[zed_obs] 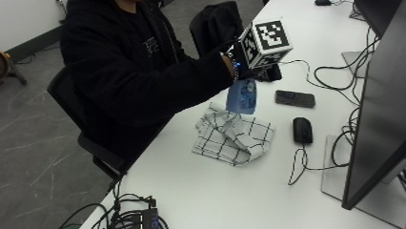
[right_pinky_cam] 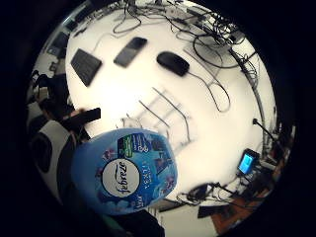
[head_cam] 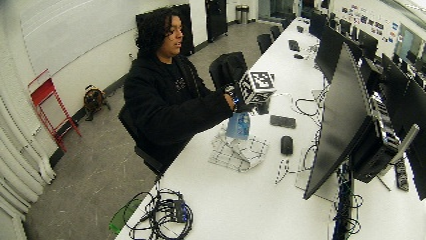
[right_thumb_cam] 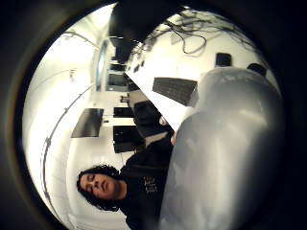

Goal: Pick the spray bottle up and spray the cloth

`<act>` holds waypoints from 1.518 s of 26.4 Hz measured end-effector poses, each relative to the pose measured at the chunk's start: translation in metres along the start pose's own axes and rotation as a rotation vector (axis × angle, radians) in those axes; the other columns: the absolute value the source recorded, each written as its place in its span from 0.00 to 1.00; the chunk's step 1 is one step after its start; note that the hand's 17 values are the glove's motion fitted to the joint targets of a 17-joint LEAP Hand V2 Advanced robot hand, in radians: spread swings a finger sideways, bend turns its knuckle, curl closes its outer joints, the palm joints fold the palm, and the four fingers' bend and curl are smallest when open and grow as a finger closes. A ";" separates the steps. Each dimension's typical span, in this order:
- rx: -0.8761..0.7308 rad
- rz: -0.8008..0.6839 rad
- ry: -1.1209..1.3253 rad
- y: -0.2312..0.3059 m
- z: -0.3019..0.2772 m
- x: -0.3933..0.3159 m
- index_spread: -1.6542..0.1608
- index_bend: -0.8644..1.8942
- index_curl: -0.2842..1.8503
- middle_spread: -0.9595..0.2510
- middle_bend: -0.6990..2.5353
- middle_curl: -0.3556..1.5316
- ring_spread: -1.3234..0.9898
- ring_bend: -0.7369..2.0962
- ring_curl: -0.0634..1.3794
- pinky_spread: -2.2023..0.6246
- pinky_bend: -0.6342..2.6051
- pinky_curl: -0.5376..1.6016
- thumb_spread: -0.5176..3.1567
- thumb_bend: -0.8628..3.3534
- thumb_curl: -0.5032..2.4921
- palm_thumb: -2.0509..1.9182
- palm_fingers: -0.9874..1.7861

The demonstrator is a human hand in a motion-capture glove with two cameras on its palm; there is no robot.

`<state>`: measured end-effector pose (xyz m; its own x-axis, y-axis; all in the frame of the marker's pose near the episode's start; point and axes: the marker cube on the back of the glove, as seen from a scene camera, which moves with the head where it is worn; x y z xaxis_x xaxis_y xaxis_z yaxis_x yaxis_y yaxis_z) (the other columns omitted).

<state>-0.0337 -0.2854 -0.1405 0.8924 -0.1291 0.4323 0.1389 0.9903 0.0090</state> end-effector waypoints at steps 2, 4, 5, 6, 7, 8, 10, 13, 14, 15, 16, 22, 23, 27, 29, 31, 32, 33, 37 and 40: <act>0.096 -0.016 -0.079 -0.019 0.008 -0.004 0.76 0.40 0.41 0.63 0.42 0.48 0.48 0.54 0.38 0.67 0.35 0.44 0.25 0.20 0.44 0.75 0.85; 0.199 -0.014 -0.166 -0.037 0.017 -0.004 0.75 0.40 0.41 0.63 0.42 0.48 0.48 0.54 0.38 0.67 0.35 0.44 0.25 0.20 0.44 0.74 0.85; 0.258 -0.002 -0.205 -0.046 0.022 -0.001 0.75 0.40 0.41 0.63 0.42 0.48 0.48 0.54 0.38 0.67 0.35 0.44 0.25 0.20 0.44 0.74 0.85; 0.315 0.015 -0.235 -0.054 0.026 0.005 0.75 0.40 0.41 0.63 0.42 0.48 0.48 0.54 0.38 0.67 0.34 0.44 0.25 0.20 0.44 0.74 0.85; 0.362 0.034 -0.258 -0.061 0.032 0.012 0.75 0.40 0.41 0.63 0.42 0.48 0.48 0.54 0.38 0.67 0.34 0.44 0.25 0.20 0.44 0.74 0.85; 0.394 0.054 -0.272 -0.066 0.038 0.020 0.75 0.40 0.41 0.63 0.42 0.48 0.48 0.54 0.38 0.67 0.35 0.44 0.25 0.20 0.44 0.75 0.85; 0.430 0.089 -0.278 -0.074 0.054 0.034 0.75 0.40 0.41 0.63 0.42 0.48 0.48 0.54 0.38 0.67 0.34 0.44 0.25 0.20 0.44 0.75 0.85; 0.496 0.125 -0.295 -0.084 0.071 0.047 0.75 0.39 0.41 0.63 0.42 0.48 0.48 0.54 0.38 0.67 0.35 0.44 0.25 0.20 0.44 0.75 0.85; 0.540 0.131 -0.324 -0.086 0.072 0.047 0.75 0.39 0.41 0.63 0.42 0.48 0.48 0.54 0.38 0.67 0.35 0.44 0.25 0.20 0.44 0.75 0.85; 0.583 0.135 -0.360 -0.085 0.071 0.046 0.75 0.39 0.41 0.63 0.42 0.48 0.48 0.54 0.38 0.67 0.35 0.44 0.26 0.20 0.44 0.75 0.85; 0.613 0.137 -0.391 -0.080 0.069 0.044 0.75 0.39 0.41 0.63 0.42 0.48 0.48 0.54 0.38 0.67 0.35 0.44 0.26 0.20 0.44 0.75 0.85; 0.655 0.138 -0.403 -0.118 0.070 0.068 0.75 0.39 0.42 0.63 0.42 0.49 0.48 0.54 0.38 0.67 0.35 0.44 0.26 0.20 0.44 0.75 0.85; 0.646 0.137 -0.410 -0.117 0.073 0.068 0.75 0.39 0.42 0.63 0.42 0.49 0.48 0.54 0.38 0.67 0.35 0.44 0.26 0.20 0.44 0.75 0.85; 0.641 0.130 -0.423 -0.118 0.077 0.069 0.75 0.39 0.42 0.63 0.42 0.49 0.48 0.54 0.38 0.67 0.35 0.44 0.26 0.20 0.44 0.75 0.85; 0.642 0.127 -0.422 -0.120 0.079 0.069 0.75 0.39 0.42 0.63 0.42 0.49 0.48 0.54 0.38 0.67 0.35 0.44 0.26 0.20 0.44 0.75 0.85; 0.643 0.119 -0.420 -0.121 0.080 0.069 0.75 0.39 0.42 0.63 0.42 0.49 0.48 0.54 0.38 0.67 0.35 0.44 0.26 0.20 0.44 0.75 0.85; 0.641 0.111 -0.418 -0.122 0.080 0.070 0.75 0.39 0.42 0.63 0.42 0.49 0.48 0.54 0.38 0.67 0.35 0.44 0.26 0.20 0.44 0.75 0.85; 0.636 0.100 -0.415 -0.123 0.081 0.069 0.75 0.39 0.42 0.63 0.42 0.49 0.48 0.54 0.38 0.67 0.35 0.44 0.26 0.20 0.44 0.75 0.85; 0.632 0.038 -0.395 -0.126 0.081 0.066 0.75 0.39 0.42 0.63 0.42 0.49 0.48 0.54 0.38 0.67 0.35 0.44 0.26 0.20 0.44 0.75 0.86; 0.640 0.009 -0.366 -0.125 0.085 0.063 0.75 0.39 0.42 0.63 0.42 0.49 0.48 0.54 0.38 0.67 0.35 0.44 0.26 0.20 0.44 0.75 0.86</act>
<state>-0.0314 -0.4134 -0.0375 0.6768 -0.2062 0.7067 -0.2449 0.8423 0.4803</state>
